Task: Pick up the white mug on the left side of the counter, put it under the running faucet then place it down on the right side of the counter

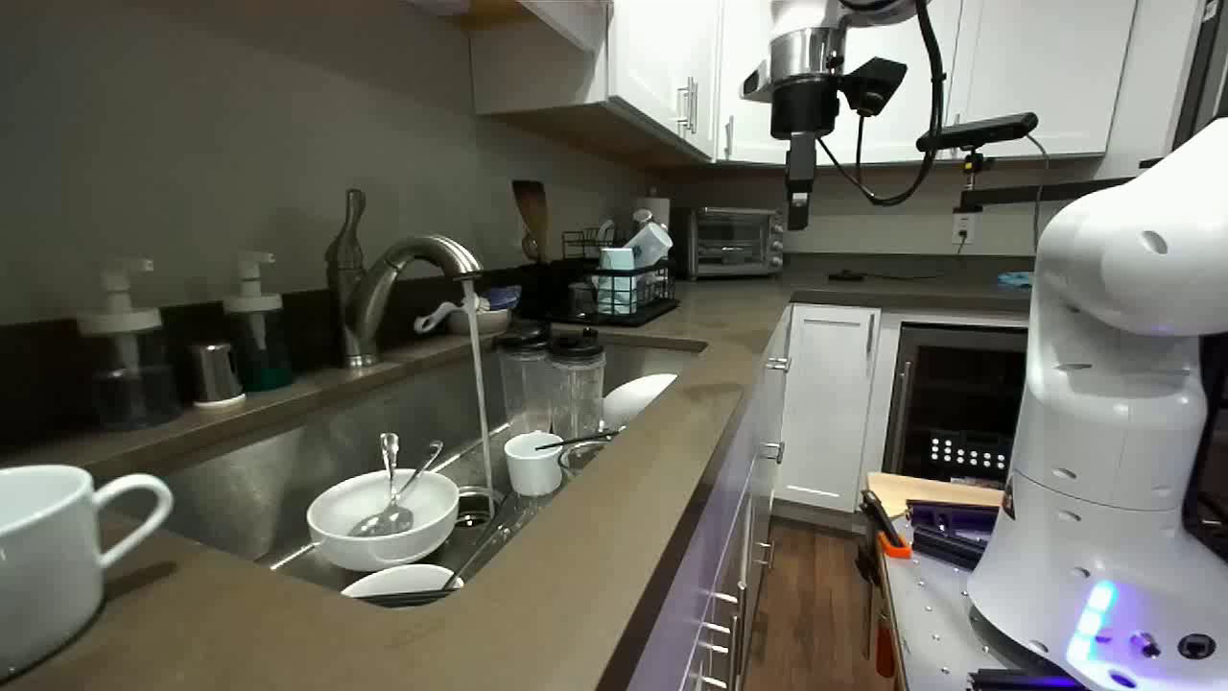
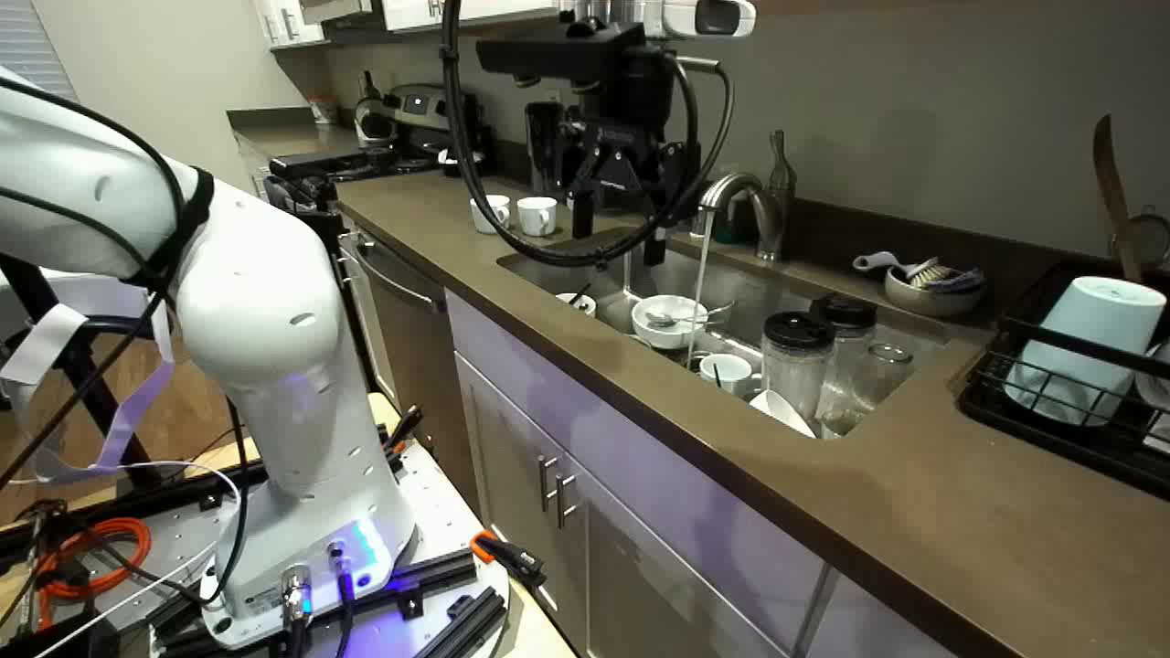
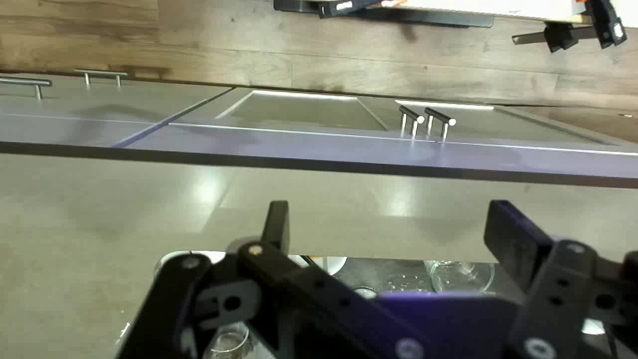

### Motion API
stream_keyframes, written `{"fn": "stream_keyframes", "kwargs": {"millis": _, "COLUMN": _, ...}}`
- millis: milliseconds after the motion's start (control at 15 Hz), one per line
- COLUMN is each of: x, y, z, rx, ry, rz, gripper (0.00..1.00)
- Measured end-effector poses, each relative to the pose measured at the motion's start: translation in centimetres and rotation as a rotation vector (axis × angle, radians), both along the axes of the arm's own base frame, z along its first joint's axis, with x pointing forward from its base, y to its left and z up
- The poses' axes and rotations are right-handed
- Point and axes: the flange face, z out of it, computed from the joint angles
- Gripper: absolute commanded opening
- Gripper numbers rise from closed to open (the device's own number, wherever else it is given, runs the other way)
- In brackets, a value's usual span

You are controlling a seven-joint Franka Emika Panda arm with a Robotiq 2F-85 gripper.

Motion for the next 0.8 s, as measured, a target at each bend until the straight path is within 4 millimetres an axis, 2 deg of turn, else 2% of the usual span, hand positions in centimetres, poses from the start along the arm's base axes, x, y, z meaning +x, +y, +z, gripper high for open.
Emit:
{"fn": "stream_keyframes", "kwargs": {"millis": 600, "x": 0.0, "y": 0.0, "z": 0.0, "rx": 0.001, "ry": 0.000, "rz": 0.000, "gripper": 1.00}}
{"fn": "stream_keyframes", "kwargs": {"millis": 733, "x": 0.9, "y": 0.7, "z": 0.4, "rx": -0.003, "ry": -0.009, "rz": 0.020, "gripper": 1.00}}
{"fn": "stream_keyframes", "kwargs": {"millis": 800, "x": 2.1, "y": 1.8, "z": 1.0, "rx": -0.009, "ry": -0.018, "rz": 0.046, "gripper": 1.00}}
